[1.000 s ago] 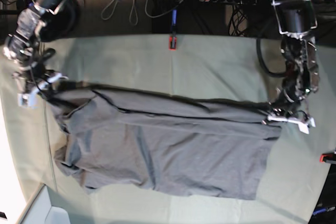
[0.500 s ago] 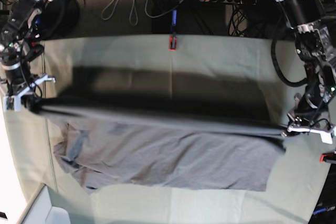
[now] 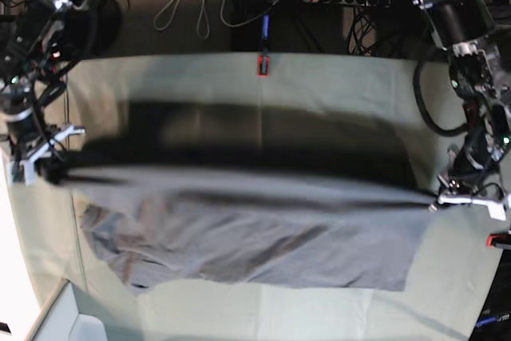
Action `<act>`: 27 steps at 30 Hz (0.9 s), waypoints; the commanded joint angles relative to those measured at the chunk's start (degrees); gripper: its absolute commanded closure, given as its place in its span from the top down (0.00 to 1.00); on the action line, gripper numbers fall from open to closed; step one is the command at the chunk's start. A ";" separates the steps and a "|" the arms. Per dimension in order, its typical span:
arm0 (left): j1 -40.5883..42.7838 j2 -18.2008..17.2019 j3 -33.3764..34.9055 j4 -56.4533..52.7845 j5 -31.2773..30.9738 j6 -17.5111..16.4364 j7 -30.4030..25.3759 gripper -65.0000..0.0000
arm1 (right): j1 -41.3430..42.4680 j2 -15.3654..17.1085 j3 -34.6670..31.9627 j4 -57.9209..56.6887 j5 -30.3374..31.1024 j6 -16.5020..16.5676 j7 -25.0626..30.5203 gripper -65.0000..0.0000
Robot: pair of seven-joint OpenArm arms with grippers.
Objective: Layout the t-shirt on the table in an organized manner, then fold the t-shirt properly
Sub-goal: 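Lift the shirt edge with both grippers and flick it flat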
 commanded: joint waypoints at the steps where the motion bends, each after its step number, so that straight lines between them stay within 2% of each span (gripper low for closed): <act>1: 0.02 -1.04 -0.32 1.34 -0.28 -0.25 -1.68 0.00 | -0.20 0.46 0.27 1.27 1.05 -0.07 2.61 0.00; 5: 4.33 -1.13 -0.41 1.25 -0.28 -0.25 -2.21 0.00 | -5.83 0.37 0.27 1.53 2.10 -0.07 4.63 0.00; 12: 9.78 -1.13 -0.59 1.60 -0.28 -0.25 -2.39 0.00 | -16.73 0.72 0.27 1.53 10.54 -0.07 8.59 0.00; 17: 12.50 -0.78 -4.54 1.60 -0.28 -0.25 -2.12 0.00 | -22.00 0.37 -0.08 1.53 12.21 -0.07 12.02 0.00; 27: 15.49 -0.69 -4.90 1.51 -0.11 -0.34 -2.39 0.00 | -28.68 0.37 -0.08 1.53 18.10 -0.07 12.28 0.00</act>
